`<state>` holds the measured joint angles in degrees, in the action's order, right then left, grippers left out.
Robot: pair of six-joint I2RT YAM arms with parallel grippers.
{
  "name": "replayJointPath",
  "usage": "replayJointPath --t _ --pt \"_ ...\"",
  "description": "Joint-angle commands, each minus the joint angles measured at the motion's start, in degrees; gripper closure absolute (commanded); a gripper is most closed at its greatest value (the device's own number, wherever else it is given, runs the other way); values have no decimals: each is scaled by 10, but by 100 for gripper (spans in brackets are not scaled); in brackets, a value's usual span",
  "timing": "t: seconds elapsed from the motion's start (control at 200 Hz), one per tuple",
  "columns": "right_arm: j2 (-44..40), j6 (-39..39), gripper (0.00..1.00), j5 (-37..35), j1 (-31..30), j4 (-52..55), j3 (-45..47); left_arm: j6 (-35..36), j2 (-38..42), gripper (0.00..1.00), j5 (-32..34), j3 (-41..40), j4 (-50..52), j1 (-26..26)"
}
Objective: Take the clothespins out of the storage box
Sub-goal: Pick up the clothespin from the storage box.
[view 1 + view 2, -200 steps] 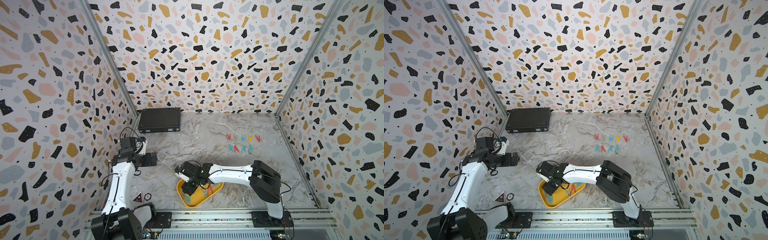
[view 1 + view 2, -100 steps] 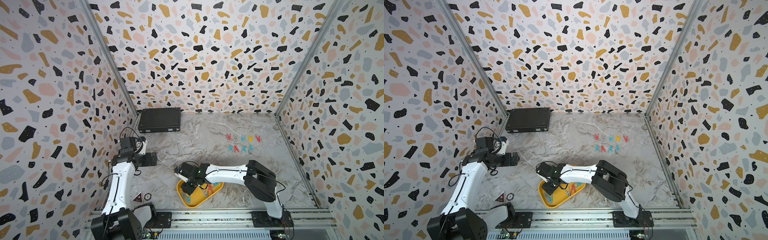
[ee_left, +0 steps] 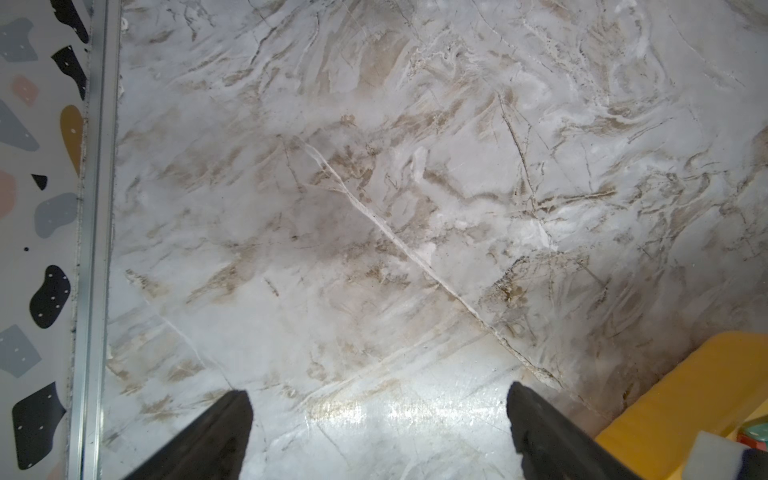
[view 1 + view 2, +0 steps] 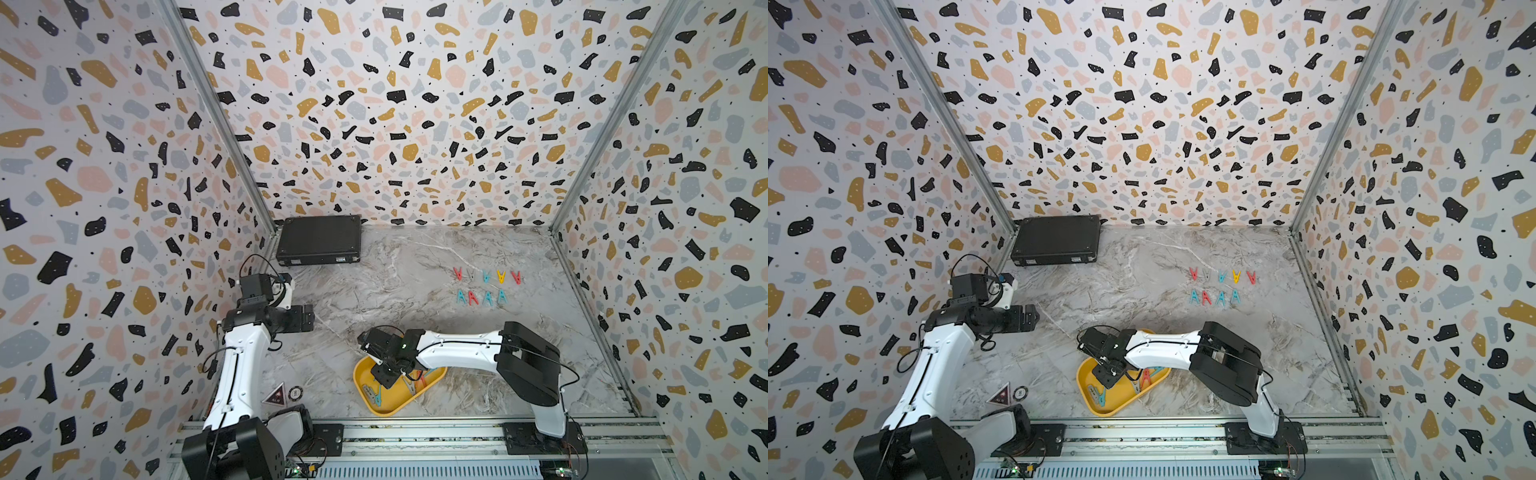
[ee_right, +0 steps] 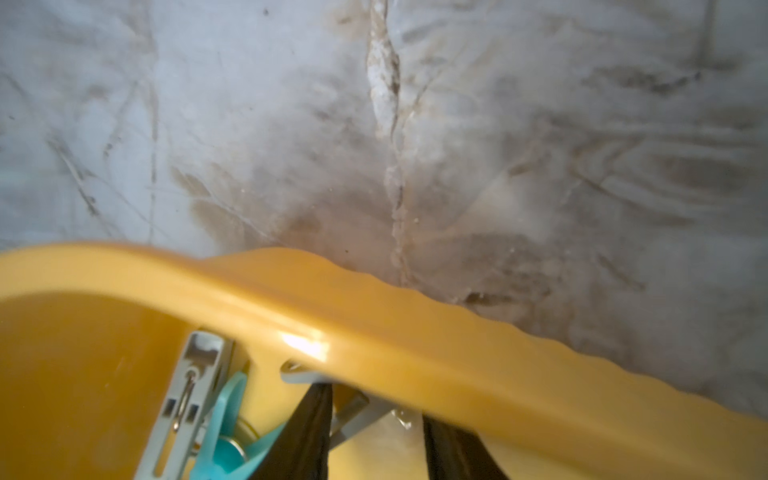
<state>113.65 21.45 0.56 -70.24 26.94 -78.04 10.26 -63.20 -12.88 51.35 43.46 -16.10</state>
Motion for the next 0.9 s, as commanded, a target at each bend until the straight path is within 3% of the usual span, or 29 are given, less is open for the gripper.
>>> replayJointPath --t 0.0,0.19,0.636,0.896 --pt "-24 4 60 -19 0 33 7 -1 11 0 -2 3 -7 -4" --pt "-24 7 69 -22 3 36 14 -1 12 0 -1 2 -8 -4" --pt "-31 4 74 -32 9 41 23 -1 12 0 0 2 -7 -4" --pt "-42 8 88 -31 11 40 29 0 13 0 -1 2 -7 -4"
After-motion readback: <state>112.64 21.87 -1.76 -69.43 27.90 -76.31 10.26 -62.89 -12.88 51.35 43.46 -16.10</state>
